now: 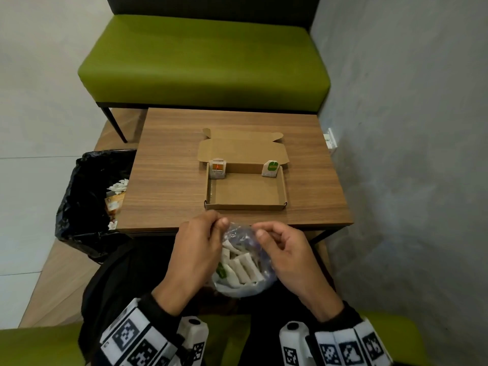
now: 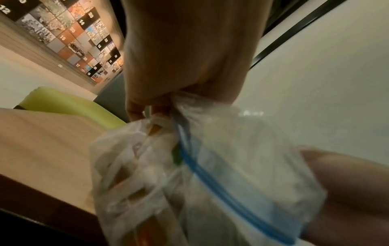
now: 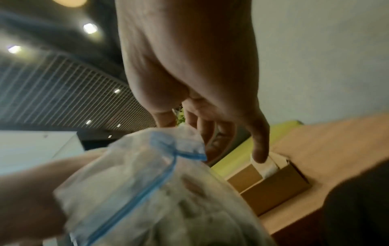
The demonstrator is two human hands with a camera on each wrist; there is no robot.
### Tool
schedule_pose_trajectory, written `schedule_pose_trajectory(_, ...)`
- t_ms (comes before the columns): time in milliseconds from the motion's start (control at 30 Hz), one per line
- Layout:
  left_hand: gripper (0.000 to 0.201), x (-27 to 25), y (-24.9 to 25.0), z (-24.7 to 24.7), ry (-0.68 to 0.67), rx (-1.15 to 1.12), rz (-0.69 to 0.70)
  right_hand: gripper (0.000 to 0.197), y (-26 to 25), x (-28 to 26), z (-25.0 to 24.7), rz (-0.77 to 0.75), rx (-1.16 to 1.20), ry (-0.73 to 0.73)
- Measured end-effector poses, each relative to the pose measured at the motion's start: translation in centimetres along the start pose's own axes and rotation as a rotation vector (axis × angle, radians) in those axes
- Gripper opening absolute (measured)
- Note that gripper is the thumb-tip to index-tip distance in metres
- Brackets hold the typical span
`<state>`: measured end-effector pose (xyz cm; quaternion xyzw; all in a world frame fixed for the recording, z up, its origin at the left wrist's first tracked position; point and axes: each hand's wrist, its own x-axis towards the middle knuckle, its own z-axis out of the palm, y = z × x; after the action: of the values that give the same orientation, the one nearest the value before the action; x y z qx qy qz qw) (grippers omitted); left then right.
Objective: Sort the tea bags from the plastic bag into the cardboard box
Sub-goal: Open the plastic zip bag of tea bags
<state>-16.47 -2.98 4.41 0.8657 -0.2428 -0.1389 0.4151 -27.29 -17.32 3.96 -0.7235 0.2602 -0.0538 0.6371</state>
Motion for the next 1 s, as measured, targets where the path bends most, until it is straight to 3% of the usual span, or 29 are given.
schedule_pose_trajectory(133, 0.028, 0.0, -0.3, 0.5, 0.048, -0.165, -0.069, 0.040, 0.8, -1.1, -0.4, -0.135, -0.376, 0.064)
schedule_pose_trajectory(200, 0.029, 0.1, -0.5, 0.4, 0.059, -0.304, -0.141, 0.036, 1.1, -1.4, -0.6, -0.125, -0.394, 0.157)
schedule_pose_trajectory(300, 0.031, 0.0, -0.3, 0.4, 0.025, -0.478, -0.236, 0.007, 1.5, -1.5, -0.8, -0.133, -0.345, 0.263)
schedule_pose_trajectory(433, 0.026, 0.0, -1.0, 0.6, 0.034, -0.518, -0.289, 0.017, 2.2, -1.0, -1.0, -0.102, -0.287, 0.259)
schedule_pose_trajectory(533, 0.023, 0.2, -1.9, 0.2, 0.005, -0.299, -0.197, 0.026, 2.4, -0.5, -1.3, -0.081, -0.198, 0.210)
schedule_pose_trajectory(700, 0.037, 0.3, -0.6, -1.0, -0.196, -0.061, 0.108, 0.029, 1.8, 0.1, -1.6, -0.042, -0.163, 0.048)
schedule_pose_trajectory(767, 0.027, 0.5, -0.3, -0.9, -0.266, 0.026, 0.211, 0.029, 1.3, 0.5, -1.7, -0.045, -0.159, 0.006)
schedule_pose_trajectory(833, 0.016, 0.7, 0.1, -0.7, -0.293, 0.056, 0.240, 0.029, 1.1, 0.9, -1.7, -0.048, -0.135, -0.018)
schedule_pose_trajectory(1000, 0.024, 1.4, 0.3, 0.1, -0.186, 0.060, 0.194, 0.012, 1.1, 1.8, -2.0, -0.088, -0.141, 0.061)
